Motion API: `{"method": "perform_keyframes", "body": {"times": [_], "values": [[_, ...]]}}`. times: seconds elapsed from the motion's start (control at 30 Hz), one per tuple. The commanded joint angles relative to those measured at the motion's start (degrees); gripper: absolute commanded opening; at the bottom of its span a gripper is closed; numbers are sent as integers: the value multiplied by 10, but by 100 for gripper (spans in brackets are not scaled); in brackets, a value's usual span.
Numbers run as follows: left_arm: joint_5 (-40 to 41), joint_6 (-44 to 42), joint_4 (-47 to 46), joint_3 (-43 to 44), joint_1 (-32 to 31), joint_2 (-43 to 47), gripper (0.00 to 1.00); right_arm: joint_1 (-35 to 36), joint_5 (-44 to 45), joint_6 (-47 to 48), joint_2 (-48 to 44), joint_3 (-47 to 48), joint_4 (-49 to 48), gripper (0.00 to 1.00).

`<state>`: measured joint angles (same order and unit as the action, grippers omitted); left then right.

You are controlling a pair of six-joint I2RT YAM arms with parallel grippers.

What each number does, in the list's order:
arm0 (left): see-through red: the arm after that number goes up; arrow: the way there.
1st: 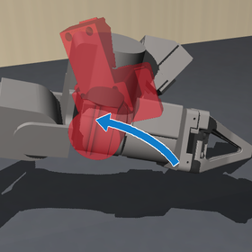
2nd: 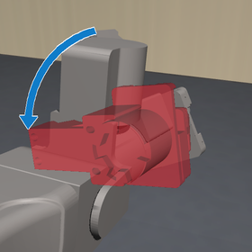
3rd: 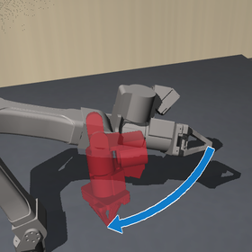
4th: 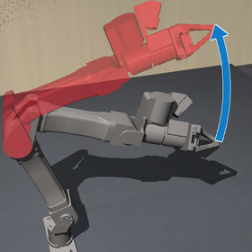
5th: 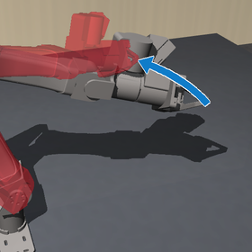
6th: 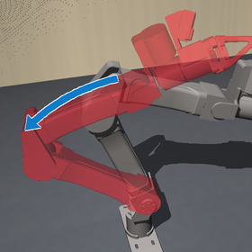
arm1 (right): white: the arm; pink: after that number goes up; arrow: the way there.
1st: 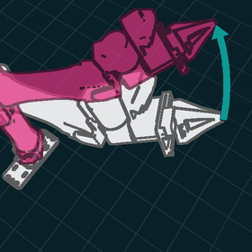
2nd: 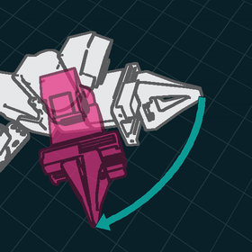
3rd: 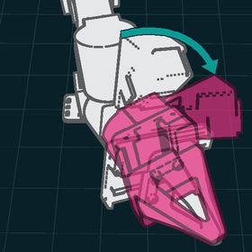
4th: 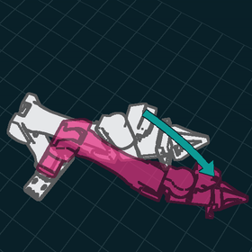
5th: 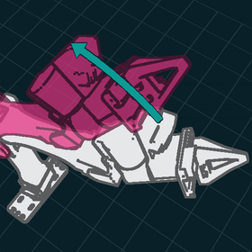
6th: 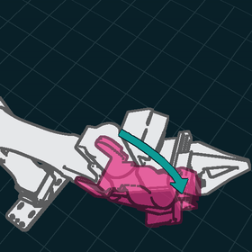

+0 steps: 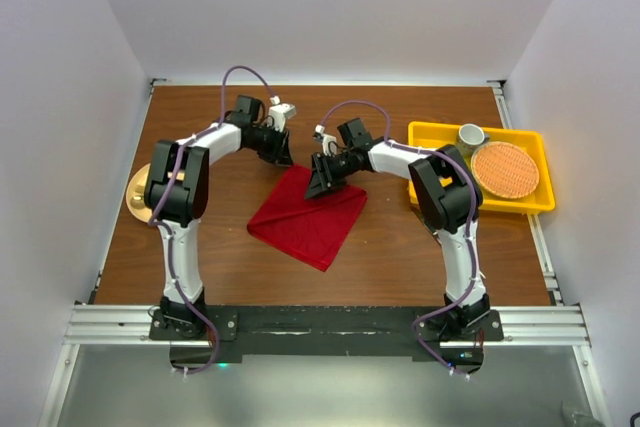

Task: Fold the napkin into a case and place the utensils inside
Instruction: Smooth out the upper triangle-folded napkin at the center of the board.

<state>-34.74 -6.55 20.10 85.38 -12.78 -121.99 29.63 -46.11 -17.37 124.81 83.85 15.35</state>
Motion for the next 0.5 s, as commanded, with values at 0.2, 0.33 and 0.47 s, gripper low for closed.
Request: {"method": "perform_keyframes", "body": {"times": [0.2,0.33,0.47], "values": [[-247,180,-118,-204,82,262,62,1,39,-21,17,-32,-22,44],[-306,379,-306,-395,79,355,72,0,44,-26,20,-30,-27,44],[-293,432,-360,-477,47,379,73,0,46,-26,25,-24,-29,44]]}}
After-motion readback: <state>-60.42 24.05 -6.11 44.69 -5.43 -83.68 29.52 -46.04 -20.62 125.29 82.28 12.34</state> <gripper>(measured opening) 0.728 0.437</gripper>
